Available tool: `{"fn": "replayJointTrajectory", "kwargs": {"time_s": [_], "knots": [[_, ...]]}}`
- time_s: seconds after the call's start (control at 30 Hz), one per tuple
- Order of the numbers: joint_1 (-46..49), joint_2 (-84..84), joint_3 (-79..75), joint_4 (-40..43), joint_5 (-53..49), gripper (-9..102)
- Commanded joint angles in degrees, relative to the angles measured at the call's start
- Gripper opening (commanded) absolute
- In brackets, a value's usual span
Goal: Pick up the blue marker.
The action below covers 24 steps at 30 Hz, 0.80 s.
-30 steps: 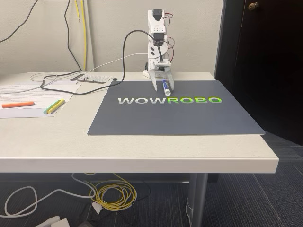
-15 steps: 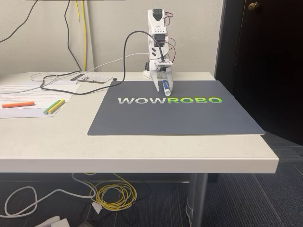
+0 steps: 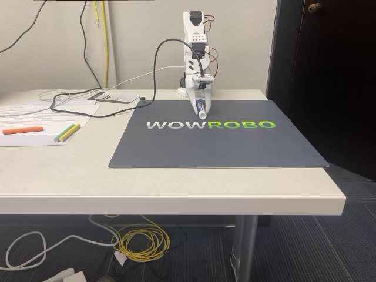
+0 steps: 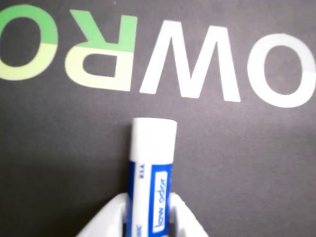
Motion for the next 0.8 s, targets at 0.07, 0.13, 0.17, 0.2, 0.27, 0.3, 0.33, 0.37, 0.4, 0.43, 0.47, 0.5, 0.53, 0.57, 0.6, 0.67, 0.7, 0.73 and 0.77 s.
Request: {"fn": "replayJointTrajectory", "kwargs": {"time_s": [0.07, 0.13, 0.17, 0.2, 0.27, 0.3, 0.33, 0.37, 0.4, 0.43, 0.47, 0.5, 0.53, 0.57, 0.6, 0.67, 0.7, 0.73, 0.77], "knots": [[0.6, -0.4, -0.4, -0.5, 0.6, 6], [0.6, -0.4, -0.5, -0.6, 0.9, 6], [0.5, -0.1, -0.6, -0.6, 1.1, 6], [0.4, 0.2, -0.6, -0.6, 1.7, 6], [0.0, 1.4, -0.6, -0.6, 3.4, 6], [-0.4, 2.5, -0.6, -0.6, 4.7, 6], [-0.8, 3.8, -0.5, -0.3, 6.2, 6], [-1.2, 5.3, -0.8, 0.9, 7.5, 6], [-1.8, 6.8, -1.1, 2.3, 9.0, 7], [-2.4, 8.2, -1.9, 4.4, 10.4, 7], [-3.0, 9.5, -2.9, 6.9, 11.8, 8], [-3.6, 10.8, -4.0, 9.2, 13.4, 8], [-4.3, 12.0, -5.3, 11.7, 14.9, 8], [-4.9, 12.9, -6.9, 14.3, 16.5, 8], [-5.5, 13.6, -8.5, 16.5, 18.1, 8], [-6.8, 14.2, -12.2, 20.9, 21.4, 8], [-7.3, 14.2, -14.2, 23.0, 22.8, 8], [-7.8, 14.2, -15.9, 24.7, 24.2, 8], [-8.3, 14.2, -17.6, 26.3, 25.5, 7]]}}
